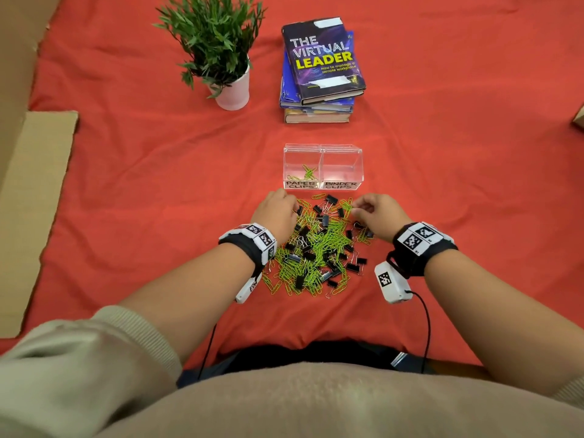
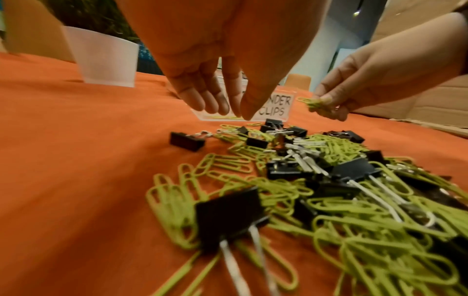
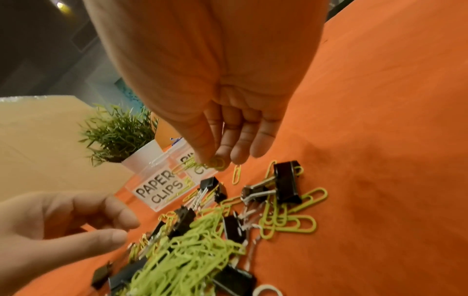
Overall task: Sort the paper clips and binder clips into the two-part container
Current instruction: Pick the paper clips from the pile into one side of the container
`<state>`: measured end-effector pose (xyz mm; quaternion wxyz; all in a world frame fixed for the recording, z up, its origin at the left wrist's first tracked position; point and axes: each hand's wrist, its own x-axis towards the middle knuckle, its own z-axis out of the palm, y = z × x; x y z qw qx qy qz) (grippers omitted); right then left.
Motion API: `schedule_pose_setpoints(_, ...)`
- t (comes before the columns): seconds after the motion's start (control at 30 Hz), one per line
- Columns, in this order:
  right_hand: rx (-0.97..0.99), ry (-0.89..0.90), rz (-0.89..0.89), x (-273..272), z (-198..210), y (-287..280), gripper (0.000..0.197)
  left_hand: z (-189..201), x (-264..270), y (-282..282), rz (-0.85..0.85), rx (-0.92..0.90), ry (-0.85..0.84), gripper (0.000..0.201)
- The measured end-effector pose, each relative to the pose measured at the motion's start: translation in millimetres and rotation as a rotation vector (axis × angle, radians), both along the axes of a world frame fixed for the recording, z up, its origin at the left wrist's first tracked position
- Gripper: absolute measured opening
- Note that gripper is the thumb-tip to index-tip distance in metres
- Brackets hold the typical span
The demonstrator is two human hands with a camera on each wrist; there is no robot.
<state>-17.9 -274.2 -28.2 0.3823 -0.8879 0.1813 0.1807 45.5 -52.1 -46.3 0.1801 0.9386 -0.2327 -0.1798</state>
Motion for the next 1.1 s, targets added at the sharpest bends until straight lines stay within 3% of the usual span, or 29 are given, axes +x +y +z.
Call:
schedule_pose_setpoints(0.17, 0.187, 0.052, -0.063, 3, 12, -2, 0.005, -6, -1, -24, -0.069, -0.047, 0.063, 0.035)
schedule_pose_setpoints(0.33, 0.333, 0.016, -0.102, 22, 28, 4, 0.015, -15, 1, -28, -0.133, 0.063, 0.042, 0.044)
schedule_pose_setpoints(0.47, 0.215, -0.071, -0.064, 55, 42, 21, 0.006, -17, 1, -22, -0.129, 0.132, 0.037, 0.034)
schedule_pose_setpoints(0.7, 0.033, -0.141, 0.003, 95, 36, 53, 0.015, -14, 1, -10, -0.079, 0.112, 0.095, 0.011)
schedule_pose_setpoints(0.87, -0.095, -0.200, 0.107, 72, 27, 63, 0.018, -8, -1, -5, 0.014, 0.029, 0.175, 0.009)
schedule_pose_setpoints(1.1, -0.239, -0.040, 0.451, 18, -15, 69, 0.025, -3, -1, 5, 0.206, -0.076, 0.300, 0.001)
